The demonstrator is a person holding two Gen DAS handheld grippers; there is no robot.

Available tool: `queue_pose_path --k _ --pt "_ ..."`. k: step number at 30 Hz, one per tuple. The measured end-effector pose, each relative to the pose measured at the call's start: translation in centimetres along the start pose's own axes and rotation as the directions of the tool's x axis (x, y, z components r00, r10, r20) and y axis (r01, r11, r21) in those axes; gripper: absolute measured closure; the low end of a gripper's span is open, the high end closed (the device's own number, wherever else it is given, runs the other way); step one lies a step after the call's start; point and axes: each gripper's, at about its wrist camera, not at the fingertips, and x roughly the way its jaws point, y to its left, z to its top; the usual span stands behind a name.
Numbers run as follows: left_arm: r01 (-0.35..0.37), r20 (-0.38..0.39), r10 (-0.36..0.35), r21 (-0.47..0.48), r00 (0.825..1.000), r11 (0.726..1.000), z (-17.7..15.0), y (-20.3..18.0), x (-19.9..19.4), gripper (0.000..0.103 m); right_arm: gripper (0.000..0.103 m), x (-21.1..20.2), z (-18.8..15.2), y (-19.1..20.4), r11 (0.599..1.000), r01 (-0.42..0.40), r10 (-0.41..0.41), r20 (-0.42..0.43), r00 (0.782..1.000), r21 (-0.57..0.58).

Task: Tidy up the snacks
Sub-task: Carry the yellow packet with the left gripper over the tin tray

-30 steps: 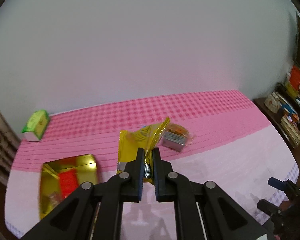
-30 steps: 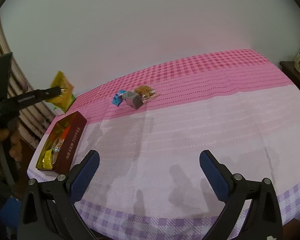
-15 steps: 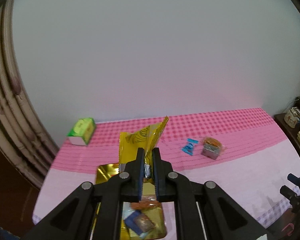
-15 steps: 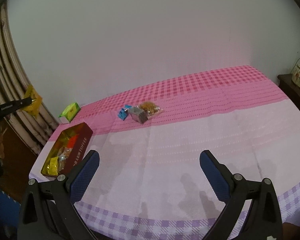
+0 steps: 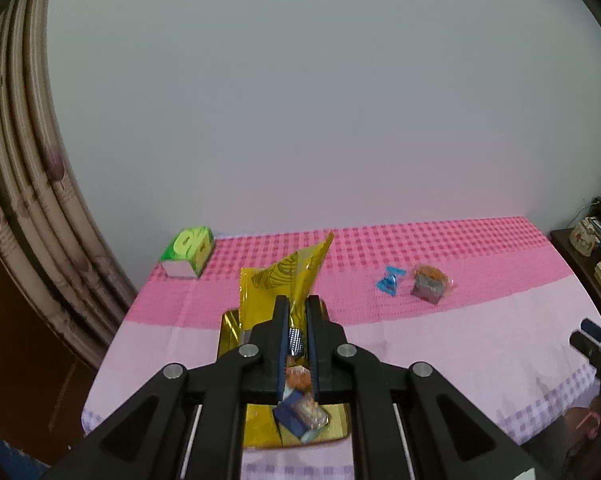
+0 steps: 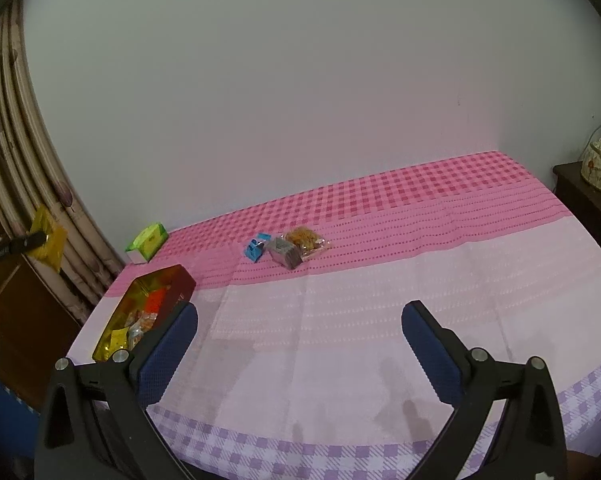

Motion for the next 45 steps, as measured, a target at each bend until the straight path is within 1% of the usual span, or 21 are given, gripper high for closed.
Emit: queue_pose_path --k 4,8,11,14,19,26,30,36,39,42,44,45 --pt "0.007 -0.032 -0.008 -0.038 0.999 0.999 -2.4 0.6 0.3 0.094 0.001 0.1 0.0 -0.1 1.000 0.001 -0.001 -0.004 1.000 0.004" --pt "0.010 -0.089 -0.016 -0.070 0.996 0.997 -5.1 1.3 1.5 0.094 0.001 0.0 0.0 0.1 1.000 0.001 -0.001 -0.001 1.000 0.001" --pt "0.009 -0.143 -0.024 -0.103 0.989 0.995 -7.1 1.8 3.2 0.094 0.001 0.1 -0.1 0.2 1.000 0.000 0.000 -0.008 1.000 -0.002" --pt "0.002 -0.172 -0.022 -0.116 0.985 0.993 -8.3 2.0 4.3 0.094 0.001 0.0 -0.2 0.2 1.000 0.002 -0.002 -0.011 1.000 -0.003" --pt "-0.006 -0.201 -0.021 -0.135 0.979 0.991 -9.3 2.2 5.7 0.094 0.001 0.2 -0.2 0.1 1.000 0.005 -0.005 -0.018 1.000 0.003" --pt "-0.031 -0.224 -0.008 -0.169 0.974 0.985 -9.5 2.9 7.8 0.094 0.000 0.7 -0.5 0.1 1.000 0.006 -0.006 -0.035 0.999 0.001" --pt "-0.045 -0.240 0.000 -0.181 0.971 0.982 -8.9 3.4 9.7 0.094 0.000 0.9 -0.7 0.1 1.000 0.007 -0.007 -0.049 0.999 -0.004" --pt "-0.079 -0.280 0.031 -0.160 0.960 0.984 -7.3 3.7 13.2 0.094 0.000 1.6 -1.1 -0.1 1.000 0.020 -0.020 -0.064 0.998 -0.009" --pt "-0.104 -0.308 0.057 -0.138 0.950 0.985 -6.9 3.6 15.3 0.094 0.000 2.2 -1.4 -0.1 1.000 0.025 -0.027 -0.081 0.996 -0.017" --pt "-0.145 -0.332 0.098 -0.120 0.938 0.982 -7.0 3.6 17.2 0.094 0.000 2.9 -1.8 -0.3 0.999 0.034 -0.036 -0.099 0.994 -0.023" --pt "-0.174 -0.355 0.128 -0.102 0.926 0.979 -7.3 3.6 18.7 0.094 0.000 3.5 -2.0 -0.5 0.999 0.038 -0.040 -0.115 0.993 -0.021" --pt "-0.184 -0.360 0.137 -0.098 0.923 0.978 -7.4 3.6 19.2 0.094 0.000 3.7 -2.2 -0.6 0.999 0.039 -0.041 -0.122 0.992 -0.021"
